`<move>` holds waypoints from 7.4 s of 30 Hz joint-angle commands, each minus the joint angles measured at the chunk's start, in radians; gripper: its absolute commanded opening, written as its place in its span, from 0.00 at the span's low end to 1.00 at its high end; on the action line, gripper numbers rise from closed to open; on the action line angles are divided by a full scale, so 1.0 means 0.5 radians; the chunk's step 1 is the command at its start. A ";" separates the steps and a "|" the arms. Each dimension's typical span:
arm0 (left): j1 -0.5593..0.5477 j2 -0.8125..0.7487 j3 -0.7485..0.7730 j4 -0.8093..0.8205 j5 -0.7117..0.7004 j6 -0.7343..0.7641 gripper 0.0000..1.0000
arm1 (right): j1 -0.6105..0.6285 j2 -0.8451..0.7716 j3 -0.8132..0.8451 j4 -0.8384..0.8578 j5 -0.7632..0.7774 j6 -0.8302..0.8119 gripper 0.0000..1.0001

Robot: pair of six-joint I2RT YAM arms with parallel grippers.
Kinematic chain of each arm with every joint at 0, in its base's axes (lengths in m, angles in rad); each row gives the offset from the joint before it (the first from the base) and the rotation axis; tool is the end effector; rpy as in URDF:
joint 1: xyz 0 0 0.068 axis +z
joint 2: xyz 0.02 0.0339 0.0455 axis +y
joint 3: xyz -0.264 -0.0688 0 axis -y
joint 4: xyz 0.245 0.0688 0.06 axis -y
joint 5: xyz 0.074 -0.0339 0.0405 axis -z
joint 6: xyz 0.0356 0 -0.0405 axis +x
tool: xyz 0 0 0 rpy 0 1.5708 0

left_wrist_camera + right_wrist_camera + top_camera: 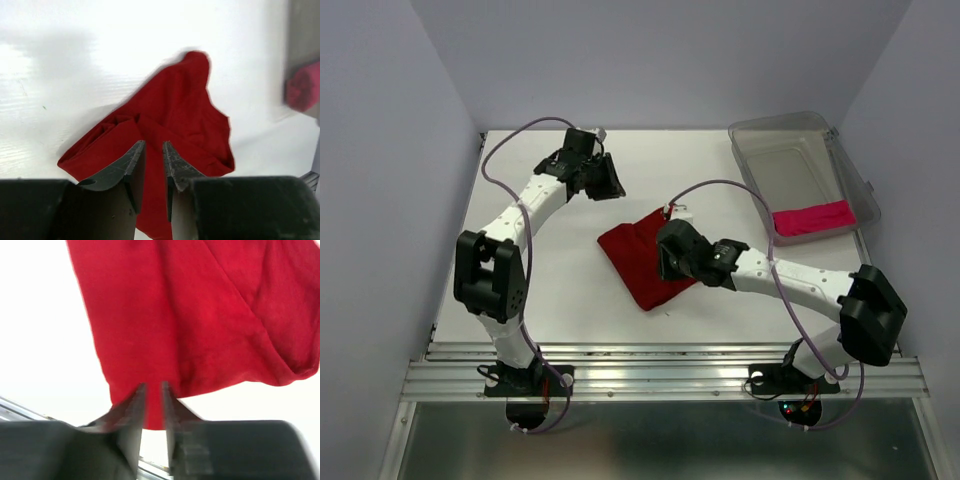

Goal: Roll the t-shirts
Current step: Roll the T-shirt to the center of the board.

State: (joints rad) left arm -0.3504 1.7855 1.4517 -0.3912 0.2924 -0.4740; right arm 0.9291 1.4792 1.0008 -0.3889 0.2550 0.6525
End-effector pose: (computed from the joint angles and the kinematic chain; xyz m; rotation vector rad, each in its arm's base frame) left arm 0.3800 -0.1498 0.2762 0.0104 2.3778 -0.7479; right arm 0.1934 0.2439 0.2342 -0.2228 2.4337 0.4168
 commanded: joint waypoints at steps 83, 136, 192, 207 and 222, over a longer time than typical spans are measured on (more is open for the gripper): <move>-0.042 -0.414 -1.103 0.528 -0.014 -0.512 0.00 | 0.489 0.192 0.112 0.048 0.425 -0.550 0.83; 0.161 -0.801 -0.857 0.120 -0.088 -0.199 0.76 | 0.136 0.217 -0.158 0.756 -0.740 -0.311 0.01; -0.213 -0.016 -0.563 0.534 0.191 -0.206 0.54 | -0.606 0.279 -1.100 2.009 -1.744 0.619 0.25; -0.247 0.006 -0.415 0.457 0.188 -0.169 0.54 | -0.606 -0.611 -0.759 0.328 -0.952 0.008 0.63; -0.247 -0.027 -0.412 0.402 0.170 -0.160 0.53 | -0.109 -0.376 -0.130 0.127 -0.654 -0.139 0.12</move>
State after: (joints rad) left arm -0.4660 1.8191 1.2331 -0.1902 0.3710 -0.5652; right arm 0.8173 1.2224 0.8818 -0.3294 -0.1040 0.6079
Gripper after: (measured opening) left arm 0.534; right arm 0.149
